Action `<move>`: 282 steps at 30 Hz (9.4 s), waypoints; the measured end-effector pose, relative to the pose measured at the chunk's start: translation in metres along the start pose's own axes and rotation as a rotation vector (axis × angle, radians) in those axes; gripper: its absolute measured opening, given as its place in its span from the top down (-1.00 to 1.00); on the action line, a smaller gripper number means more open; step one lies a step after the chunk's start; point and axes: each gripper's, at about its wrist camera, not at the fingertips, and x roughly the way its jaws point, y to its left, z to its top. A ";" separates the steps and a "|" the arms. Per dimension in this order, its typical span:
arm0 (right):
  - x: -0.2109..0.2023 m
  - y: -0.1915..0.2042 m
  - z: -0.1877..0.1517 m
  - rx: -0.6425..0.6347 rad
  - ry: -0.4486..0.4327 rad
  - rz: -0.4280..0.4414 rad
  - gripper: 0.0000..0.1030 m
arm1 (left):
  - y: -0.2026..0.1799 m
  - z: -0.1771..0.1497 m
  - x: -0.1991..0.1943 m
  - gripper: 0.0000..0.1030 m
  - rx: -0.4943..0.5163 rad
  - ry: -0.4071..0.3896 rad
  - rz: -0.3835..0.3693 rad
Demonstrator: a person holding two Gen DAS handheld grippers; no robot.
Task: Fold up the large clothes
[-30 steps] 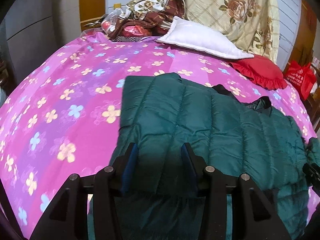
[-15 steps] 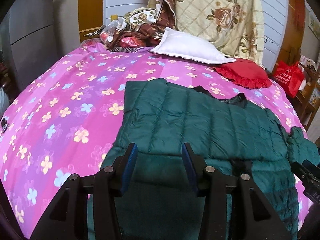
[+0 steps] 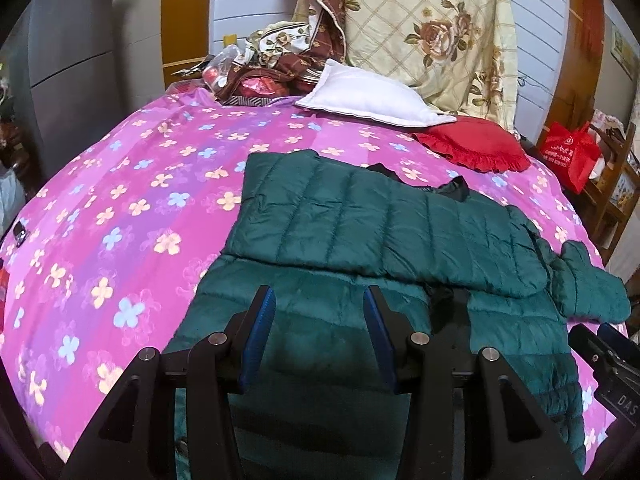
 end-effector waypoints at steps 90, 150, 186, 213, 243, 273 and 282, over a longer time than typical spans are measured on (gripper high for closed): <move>0.076 -0.343 0.028 0.461 0.011 -0.518 -0.66 | -0.079 0.001 0.046 0.50 0.056 0.057 -0.118; 0.089 0.047 0.071 -0.166 -0.001 0.292 0.85 | 0.014 0.022 0.047 0.50 -0.103 0.046 -0.057; -0.023 -0.135 0.069 0.016 -0.140 0.106 -0.51 | -0.068 0.042 0.066 0.18 -0.155 0.100 -0.303; 0.023 -0.161 0.066 0.183 -0.095 0.153 -0.55 | -0.059 0.089 0.061 1.00 -0.098 -0.045 -0.202; 0.105 -0.003 0.096 -0.106 0.027 0.127 -0.54 | 0.044 0.074 0.071 0.35 -0.096 -0.080 -0.020; 0.144 -0.027 0.057 -0.141 0.109 -0.007 -0.57 | 0.008 0.069 0.152 0.25 0.029 -0.002 0.107; 0.101 -0.043 0.066 -0.100 0.044 0.017 -0.57 | 0.023 0.074 0.108 0.25 -0.017 -0.050 0.020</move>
